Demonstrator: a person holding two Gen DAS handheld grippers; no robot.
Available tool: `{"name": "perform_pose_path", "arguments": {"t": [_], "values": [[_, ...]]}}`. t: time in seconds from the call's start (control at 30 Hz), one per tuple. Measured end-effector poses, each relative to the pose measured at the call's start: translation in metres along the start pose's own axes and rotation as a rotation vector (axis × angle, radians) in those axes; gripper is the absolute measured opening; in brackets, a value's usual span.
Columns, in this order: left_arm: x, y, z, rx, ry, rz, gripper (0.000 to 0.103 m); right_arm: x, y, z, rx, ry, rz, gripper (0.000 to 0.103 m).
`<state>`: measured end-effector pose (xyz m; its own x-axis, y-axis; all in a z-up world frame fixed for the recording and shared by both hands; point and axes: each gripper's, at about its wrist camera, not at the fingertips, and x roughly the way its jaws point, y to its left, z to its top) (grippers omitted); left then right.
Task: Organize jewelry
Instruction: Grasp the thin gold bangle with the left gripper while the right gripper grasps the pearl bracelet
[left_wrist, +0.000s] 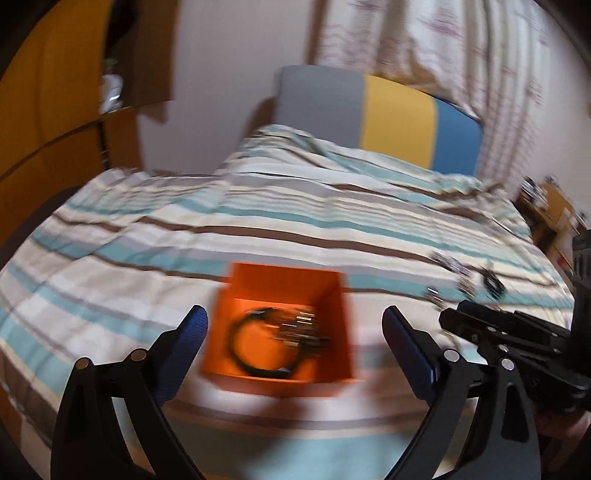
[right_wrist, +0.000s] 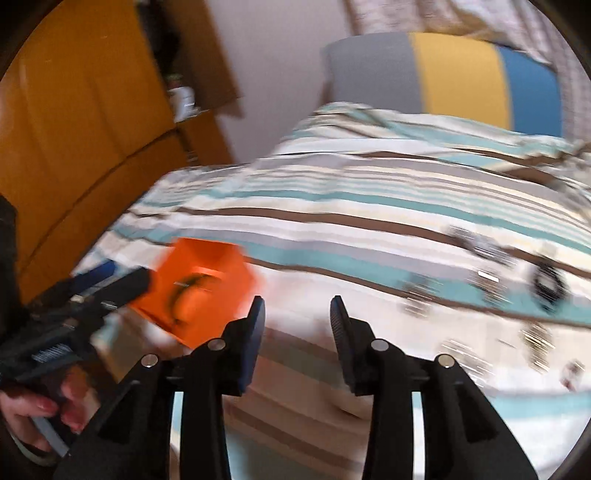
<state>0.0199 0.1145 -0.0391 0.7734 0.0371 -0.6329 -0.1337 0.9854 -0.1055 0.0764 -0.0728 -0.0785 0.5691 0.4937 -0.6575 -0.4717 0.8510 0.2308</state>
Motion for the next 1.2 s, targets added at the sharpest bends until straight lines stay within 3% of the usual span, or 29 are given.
{"name": "perform_pose_path", "arguments": {"t": [0.13, 0.27, 0.4, 0.63, 0.73, 0.87, 1.07, 1.17, 1.2], "values": [[0.012, -0.048, -0.010, 0.104, 0.034, -0.094, 0.095, -0.008, -0.051, -0.022, 0.099, 0.036, -0.098, 0.048], [0.035, -0.085, -0.022, 0.193, 0.084, -0.151, 0.095, -0.004, -0.072, -0.034, 0.109, 0.066, -0.125, 0.049], [0.055, -0.105, -0.033, 0.263, 0.117, -0.156, 0.095, 0.006, -0.073, -0.038, 0.083, 0.081, -0.143, 0.049], [0.070, -0.114, -0.043, 0.293, 0.139, -0.140, 0.095, 0.026, -0.071, -0.033, 0.035, 0.118, -0.209, 0.050], [0.072, -0.117, -0.044, 0.312, 0.129, -0.129, 0.093, 0.029, -0.068, -0.032, 0.013, 0.126, -0.244, 0.044], [0.074, -0.122, -0.045, 0.328, 0.142, -0.160, 0.093, 0.022, -0.074, -0.033, 0.030, 0.117, -0.231, 0.015], [0.087, -0.129, -0.048, 0.334, 0.180, -0.178, 0.091, 0.004, -0.091, -0.043, 0.121, 0.087, -0.181, 0.007], [0.099, -0.134, -0.049, 0.333, 0.215, -0.170, 0.083, -0.002, -0.096, -0.046, 0.146, 0.080, -0.171, 0.007], [0.100, -0.135, -0.048, 0.336, 0.209, -0.172, 0.075, -0.003, -0.097, -0.046, 0.156, 0.076, -0.169, 0.007]]}}
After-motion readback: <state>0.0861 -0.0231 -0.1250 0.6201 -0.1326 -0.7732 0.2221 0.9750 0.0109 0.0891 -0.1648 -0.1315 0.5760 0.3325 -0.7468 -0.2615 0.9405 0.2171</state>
